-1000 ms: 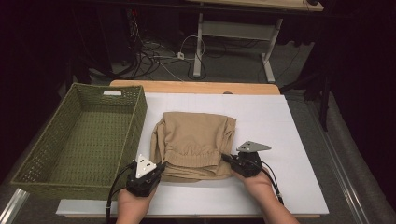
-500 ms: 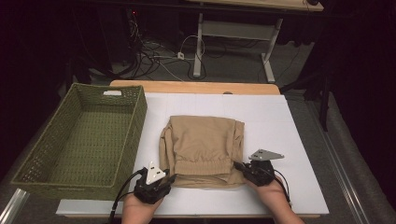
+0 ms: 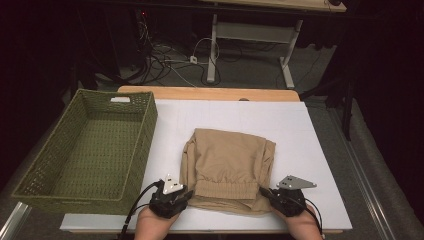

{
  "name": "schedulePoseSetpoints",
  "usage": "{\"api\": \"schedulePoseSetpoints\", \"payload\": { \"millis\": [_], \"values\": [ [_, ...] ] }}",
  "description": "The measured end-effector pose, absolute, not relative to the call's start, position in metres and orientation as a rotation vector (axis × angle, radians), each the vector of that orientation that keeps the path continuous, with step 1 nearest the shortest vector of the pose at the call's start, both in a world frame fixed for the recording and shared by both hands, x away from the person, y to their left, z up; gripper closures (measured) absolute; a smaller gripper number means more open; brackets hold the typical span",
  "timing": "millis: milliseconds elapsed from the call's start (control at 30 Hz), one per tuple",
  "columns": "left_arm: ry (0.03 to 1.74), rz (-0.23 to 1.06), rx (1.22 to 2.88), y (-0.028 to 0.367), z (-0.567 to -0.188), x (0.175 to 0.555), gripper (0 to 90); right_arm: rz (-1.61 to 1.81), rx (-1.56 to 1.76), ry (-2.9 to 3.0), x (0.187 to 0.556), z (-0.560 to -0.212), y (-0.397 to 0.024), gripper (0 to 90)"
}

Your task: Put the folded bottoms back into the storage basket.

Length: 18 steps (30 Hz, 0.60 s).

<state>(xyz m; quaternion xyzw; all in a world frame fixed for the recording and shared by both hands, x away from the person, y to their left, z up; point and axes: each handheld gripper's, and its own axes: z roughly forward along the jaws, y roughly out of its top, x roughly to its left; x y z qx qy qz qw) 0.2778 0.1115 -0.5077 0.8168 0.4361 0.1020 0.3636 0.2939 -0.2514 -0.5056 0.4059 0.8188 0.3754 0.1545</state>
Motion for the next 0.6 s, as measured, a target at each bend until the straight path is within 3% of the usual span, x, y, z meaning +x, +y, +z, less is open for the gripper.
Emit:
{"api": "schedulePoseSetpoints", "payload": {
  "millis": [67, 233, 300, 433, 500, 533, 567, 600],
  "values": [
    [1.136, 0.25, 2.095, 0.114, -0.507, 0.276, 86.2, 1.077, 1.166, 2.35, 0.295, -0.506, -0.251, 88.8],
    [1.13, 0.301, 2.144, 0.118, -0.499, 0.253, 87.4, 1.112, 1.159, 2.354, 0.294, -0.504, -0.253, 87.1],
    [1.137, 0.306, 2.165, 0.122, -0.499, 0.25, 86.9, 1.1, 1.16, 2.347, 0.291, -0.504, -0.253, 80.0],
    [1.121, 0.345, 2.058, 0.129, -0.49, 0.253, 68.3, 1.134, 1.187, 2.303, 0.287, -0.5, -0.262, 60.9],
    [1.079, 0.366, 1.994, 0.125, -0.485, 0.255, 56.3, 1.156, 1.195, 2.241, 0.282, -0.495, -0.27, 55.7],
    [1.062, 0.369, 1.97, 0.121, -0.483, 0.257, 56.3, 1.156, 1.195, 2.241, 0.282, -0.495, -0.27, 55.7],
    [1.041, 0.363, 1.958, 0.116, -0.481, 0.26, 55.7, 1.168, 1.167, 2.215, 0.279, -0.491, -0.273, 61.5],
    [1.034, 0.299, 1.937, 0.103, -0.481, 0.273, 51.3, 1.17, 1.161, 2.21, 0.279, -0.489, -0.274, 64.4]
  ]
}}
